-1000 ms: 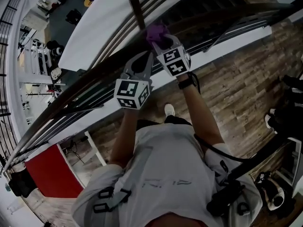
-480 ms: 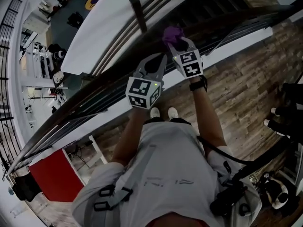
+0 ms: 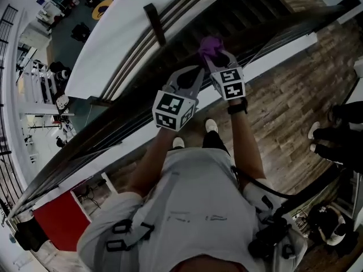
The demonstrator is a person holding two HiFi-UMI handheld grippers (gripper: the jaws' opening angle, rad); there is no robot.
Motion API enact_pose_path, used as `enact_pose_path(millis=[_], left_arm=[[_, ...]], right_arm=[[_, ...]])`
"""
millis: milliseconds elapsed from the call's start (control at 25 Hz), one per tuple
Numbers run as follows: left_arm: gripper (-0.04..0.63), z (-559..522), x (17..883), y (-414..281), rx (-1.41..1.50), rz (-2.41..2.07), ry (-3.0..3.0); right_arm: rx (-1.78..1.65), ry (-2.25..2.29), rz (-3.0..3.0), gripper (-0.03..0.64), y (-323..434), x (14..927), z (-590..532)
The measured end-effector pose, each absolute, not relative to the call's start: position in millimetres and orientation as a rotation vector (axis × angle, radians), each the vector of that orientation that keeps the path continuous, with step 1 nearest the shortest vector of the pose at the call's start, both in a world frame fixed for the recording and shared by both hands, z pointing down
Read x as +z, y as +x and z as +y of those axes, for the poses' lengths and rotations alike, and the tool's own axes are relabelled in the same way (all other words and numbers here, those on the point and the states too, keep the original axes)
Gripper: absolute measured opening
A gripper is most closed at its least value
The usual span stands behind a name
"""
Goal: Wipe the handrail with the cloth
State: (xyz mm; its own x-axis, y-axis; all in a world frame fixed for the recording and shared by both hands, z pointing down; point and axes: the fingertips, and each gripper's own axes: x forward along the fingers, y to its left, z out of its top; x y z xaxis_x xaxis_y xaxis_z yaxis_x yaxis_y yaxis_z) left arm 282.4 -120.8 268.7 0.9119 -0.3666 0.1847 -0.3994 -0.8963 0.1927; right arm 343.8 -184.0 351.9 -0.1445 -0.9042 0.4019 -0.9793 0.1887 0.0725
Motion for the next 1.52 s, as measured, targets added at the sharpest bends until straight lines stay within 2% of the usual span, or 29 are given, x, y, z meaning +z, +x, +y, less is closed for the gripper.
enact_pose_path(millis=[880, 1200, 1520], left_arm=[[0.002, -120, 274, 480, 0.23, -0.397, 2.831], [0.002, -121, 294, 508, 0.248, -0.394, 2.787], [0.002, -116, 296, 493, 0.251, -0.454, 2.766]], right_arm=[[0.334, 1.924, -2.013, 0.106, 603, 349, -208], [0.383, 2.056, -1.921, 0.106, 698, 350, -211], [0.449, 2.154, -1.843, 0.106, 737, 350, -208]])
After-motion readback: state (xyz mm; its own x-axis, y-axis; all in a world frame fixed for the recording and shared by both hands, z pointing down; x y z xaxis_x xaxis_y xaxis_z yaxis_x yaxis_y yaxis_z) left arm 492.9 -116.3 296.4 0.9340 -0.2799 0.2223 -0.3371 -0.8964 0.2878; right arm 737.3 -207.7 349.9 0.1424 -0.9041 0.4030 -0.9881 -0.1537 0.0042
